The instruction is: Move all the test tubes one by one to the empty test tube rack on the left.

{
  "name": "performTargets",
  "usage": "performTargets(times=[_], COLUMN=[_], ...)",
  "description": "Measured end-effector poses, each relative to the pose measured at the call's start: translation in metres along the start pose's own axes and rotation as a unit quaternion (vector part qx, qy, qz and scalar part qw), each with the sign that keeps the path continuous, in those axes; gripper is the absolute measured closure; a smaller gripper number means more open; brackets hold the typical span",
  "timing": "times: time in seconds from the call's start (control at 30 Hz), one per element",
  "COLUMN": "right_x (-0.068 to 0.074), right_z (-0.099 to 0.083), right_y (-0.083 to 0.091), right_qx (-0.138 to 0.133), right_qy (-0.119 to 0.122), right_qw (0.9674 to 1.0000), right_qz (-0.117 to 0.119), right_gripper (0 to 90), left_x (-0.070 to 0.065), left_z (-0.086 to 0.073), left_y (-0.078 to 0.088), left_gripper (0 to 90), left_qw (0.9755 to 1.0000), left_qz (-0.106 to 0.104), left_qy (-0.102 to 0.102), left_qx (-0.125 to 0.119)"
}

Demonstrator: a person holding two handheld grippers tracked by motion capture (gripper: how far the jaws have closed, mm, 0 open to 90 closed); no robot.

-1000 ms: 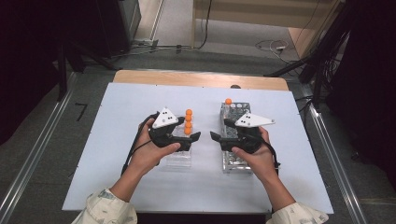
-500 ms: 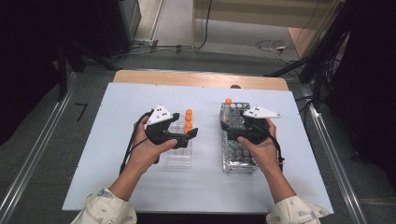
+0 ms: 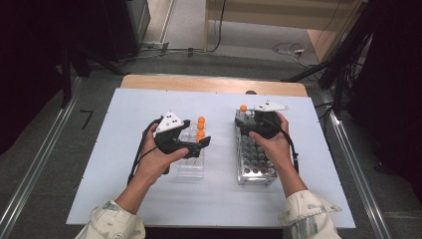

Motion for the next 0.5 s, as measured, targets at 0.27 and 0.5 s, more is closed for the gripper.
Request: performTargets(times=[0.27,0.5], right_x=[-0.003,-0.005], right_z=[0.003,0.003], right_y=[-0.015,-0.021], right_qx=[0.015,0.028], right_qy=[0.004,0.003], right_qw=[0.9999,0.9996], right_qz=[0.000,-0.002], right_gripper=[28.9,34.7], left_x=[0.000,-0.001], left_z=[0.000,0.001], left_y=[0.000,-0.001], left_gripper=[11.8,11.8], left_qw=[1.0000,1.0000], left_qz=[-0.002,-0.003], left_qy=[0.003,0.003], left_qx=[-0.001,-0.003])
Point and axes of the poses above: each handheld gripper's, and its own axes: y roughly backward along the jaws, z roughly out of its top, x roughly to its left, the point moved 5 cm from there along -y, roughly forward along the jaws, and after that the axes turned 9 degrees about -y, right-handed, at the moved point
